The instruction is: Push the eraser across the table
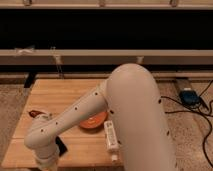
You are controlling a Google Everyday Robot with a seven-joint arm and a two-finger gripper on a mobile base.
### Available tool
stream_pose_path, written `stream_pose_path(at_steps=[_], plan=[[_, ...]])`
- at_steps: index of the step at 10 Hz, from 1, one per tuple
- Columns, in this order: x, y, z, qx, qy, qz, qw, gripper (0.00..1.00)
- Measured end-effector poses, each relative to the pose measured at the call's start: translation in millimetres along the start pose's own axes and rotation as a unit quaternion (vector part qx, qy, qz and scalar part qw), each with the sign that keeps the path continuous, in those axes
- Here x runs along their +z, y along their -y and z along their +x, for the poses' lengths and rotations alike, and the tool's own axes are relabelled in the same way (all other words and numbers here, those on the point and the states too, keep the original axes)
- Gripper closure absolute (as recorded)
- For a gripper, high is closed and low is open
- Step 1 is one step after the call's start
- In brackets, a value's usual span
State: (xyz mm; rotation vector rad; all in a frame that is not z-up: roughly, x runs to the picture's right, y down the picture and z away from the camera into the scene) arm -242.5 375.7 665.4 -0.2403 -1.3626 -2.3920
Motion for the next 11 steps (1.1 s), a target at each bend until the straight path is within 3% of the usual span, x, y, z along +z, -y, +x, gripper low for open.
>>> stream_pose_path(at_steps=[5,11], plan=[[1.4,-33.2,-11.2,0.021,-0.007,-0.016,0.9996,1.0],[7.6,-46.5,4.3,0.005,-0.014,-0.026,0.9995,1.0]])
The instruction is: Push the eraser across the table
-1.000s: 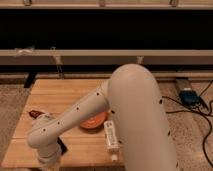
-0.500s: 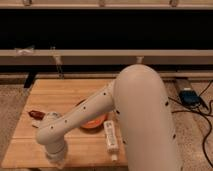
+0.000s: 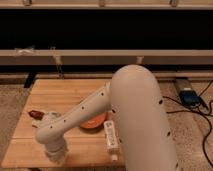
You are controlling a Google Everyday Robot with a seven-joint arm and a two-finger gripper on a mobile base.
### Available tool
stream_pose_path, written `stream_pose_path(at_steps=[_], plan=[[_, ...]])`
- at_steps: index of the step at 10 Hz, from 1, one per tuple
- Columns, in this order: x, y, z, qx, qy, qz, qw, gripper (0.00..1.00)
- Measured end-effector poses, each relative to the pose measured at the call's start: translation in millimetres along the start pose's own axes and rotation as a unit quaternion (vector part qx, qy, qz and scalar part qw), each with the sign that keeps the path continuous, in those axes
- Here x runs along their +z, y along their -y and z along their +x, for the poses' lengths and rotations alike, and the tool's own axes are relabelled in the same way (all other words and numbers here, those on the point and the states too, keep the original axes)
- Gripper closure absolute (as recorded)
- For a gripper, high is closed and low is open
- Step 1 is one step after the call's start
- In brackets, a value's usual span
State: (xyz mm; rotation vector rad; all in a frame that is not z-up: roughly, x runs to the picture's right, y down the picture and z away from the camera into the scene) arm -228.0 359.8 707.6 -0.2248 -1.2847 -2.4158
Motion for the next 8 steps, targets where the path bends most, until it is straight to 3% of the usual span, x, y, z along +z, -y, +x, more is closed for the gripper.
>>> stream_pose_path(at_steps=[8], plan=[[-6.6,-31.5,15.3,-0.008,-0.024,-0.023,0.9994,1.0]])
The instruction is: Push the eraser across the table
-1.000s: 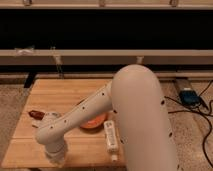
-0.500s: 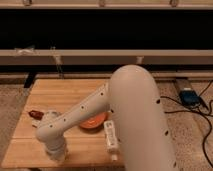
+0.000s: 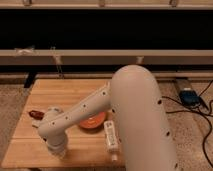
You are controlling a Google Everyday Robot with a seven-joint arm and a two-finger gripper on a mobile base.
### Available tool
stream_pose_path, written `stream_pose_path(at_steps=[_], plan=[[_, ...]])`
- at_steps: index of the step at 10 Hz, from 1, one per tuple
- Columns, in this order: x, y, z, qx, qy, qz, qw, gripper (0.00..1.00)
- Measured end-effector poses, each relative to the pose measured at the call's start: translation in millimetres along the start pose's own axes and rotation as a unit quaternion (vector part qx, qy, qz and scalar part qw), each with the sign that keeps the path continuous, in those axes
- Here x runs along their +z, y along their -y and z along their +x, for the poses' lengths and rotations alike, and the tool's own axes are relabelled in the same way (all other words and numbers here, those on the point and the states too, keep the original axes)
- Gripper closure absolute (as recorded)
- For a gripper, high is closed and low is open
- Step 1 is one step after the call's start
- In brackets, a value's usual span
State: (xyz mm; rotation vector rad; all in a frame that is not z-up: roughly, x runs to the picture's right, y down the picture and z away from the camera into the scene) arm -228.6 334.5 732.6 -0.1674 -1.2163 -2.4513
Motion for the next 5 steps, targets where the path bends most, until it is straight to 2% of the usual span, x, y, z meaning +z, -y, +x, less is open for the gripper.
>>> stream_pose_path(at_steps=[5], plan=[[-9.0,-20.1,25.8,-0.022,-0.017,-0.013,0.9995,1.0]])
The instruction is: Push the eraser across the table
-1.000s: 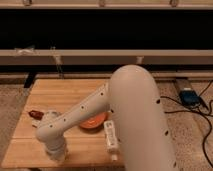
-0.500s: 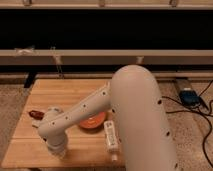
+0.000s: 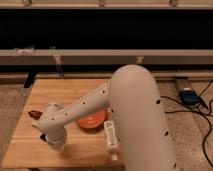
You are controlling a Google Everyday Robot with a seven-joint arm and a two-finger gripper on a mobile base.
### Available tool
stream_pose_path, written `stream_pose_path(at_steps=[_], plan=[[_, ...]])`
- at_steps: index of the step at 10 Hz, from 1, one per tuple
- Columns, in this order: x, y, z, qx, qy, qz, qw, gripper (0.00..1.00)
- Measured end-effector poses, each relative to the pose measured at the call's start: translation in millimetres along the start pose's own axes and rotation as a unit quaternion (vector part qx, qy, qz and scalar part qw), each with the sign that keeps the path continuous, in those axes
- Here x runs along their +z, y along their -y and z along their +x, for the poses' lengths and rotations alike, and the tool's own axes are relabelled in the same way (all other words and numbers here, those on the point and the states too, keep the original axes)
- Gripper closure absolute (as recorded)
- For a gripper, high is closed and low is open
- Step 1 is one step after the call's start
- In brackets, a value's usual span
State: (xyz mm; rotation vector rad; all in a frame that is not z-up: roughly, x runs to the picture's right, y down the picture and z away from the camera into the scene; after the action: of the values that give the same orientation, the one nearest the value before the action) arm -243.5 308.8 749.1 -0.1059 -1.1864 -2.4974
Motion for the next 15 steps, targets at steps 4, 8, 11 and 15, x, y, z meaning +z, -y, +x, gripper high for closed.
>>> stream_pose_path(at_steps=[4,8,11,15], plan=[[2.8,-12.9,33.2,-0.035,-0.002,-0.003,0.9994,1.0],[-5.7,-24.5,53.4,-0.053,-0.006,-0.013,0.9985,1.0],[-31.6,-21.1,61.5,-0.062,-0.023,-0.019,0.9976,1.0],[-42.1,-0.7,87.1,-0.093,-0.043,-0.009,0.9947,1.0]])
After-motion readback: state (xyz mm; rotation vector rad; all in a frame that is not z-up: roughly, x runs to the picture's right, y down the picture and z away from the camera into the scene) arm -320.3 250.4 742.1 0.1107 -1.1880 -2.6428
